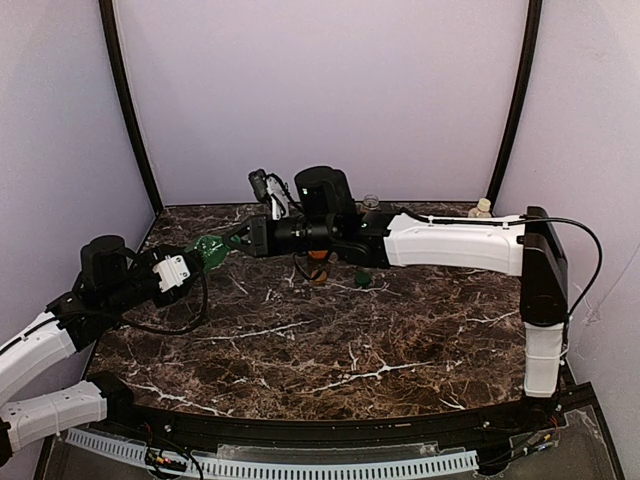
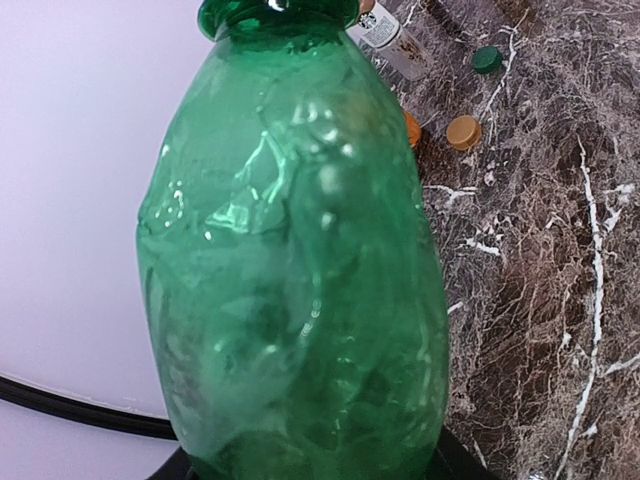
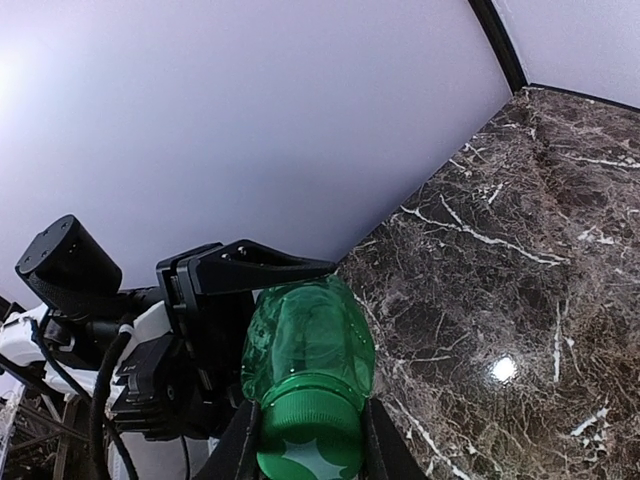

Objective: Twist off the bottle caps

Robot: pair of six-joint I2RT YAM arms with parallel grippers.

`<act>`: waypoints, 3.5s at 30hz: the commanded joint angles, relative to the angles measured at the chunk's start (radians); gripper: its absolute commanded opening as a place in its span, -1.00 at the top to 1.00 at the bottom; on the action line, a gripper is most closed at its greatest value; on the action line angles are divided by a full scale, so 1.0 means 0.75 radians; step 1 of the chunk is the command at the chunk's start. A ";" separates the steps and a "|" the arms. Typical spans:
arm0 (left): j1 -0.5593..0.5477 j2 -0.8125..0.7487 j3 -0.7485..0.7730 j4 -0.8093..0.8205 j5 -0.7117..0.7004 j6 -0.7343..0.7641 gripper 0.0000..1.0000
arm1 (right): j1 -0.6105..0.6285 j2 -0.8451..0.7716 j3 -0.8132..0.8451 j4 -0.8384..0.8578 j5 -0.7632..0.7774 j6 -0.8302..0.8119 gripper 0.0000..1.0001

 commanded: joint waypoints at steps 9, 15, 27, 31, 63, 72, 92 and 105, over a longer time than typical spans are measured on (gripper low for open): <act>-0.002 -0.024 0.075 -0.343 0.413 -0.011 0.99 | 0.105 -0.146 -0.132 0.005 -0.347 -1.082 1.00; -0.002 -0.019 0.134 -0.658 0.696 0.066 0.99 | 0.180 -0.255 -0.253 -0.176 -0.256 -1.777 1.00; -0.002 -0.014 0.149 -0.962 0.728 0.308 0.99 | 0.285 -0.338 -0.389 -0.239 0.310 -2.730 1.00; -0.002 -0.014 0.140 -0.982 0.730 0.344 0.99 | 0.303 -0.366 -0.450 -0.108 0.352 -2.863 1.00; -0.002 -0.056 -0.036 -0.019 0.061 -0.154 0.99 | 0.079 -0.509 -0.560 0.344 -0.114 -1.209 -0.97; -0.006 -0.031 -0.072 0.162 -0.144 -0.014 0.99 | -0.044 -0.190 -0.171 0.101 0.019 -0.032 -0.45; -0.015 -0.023 -0.072 0.147 -0.104 0.021 0.99 | 0.011 0.021 0.045 0.045 0.085 0.032 0.16; -0.017 -0.034 -0.058 0.112 -0.026 0.000 0.99 | 0.002 0.085 0.125 0.020 -0.094 -0.059 1.00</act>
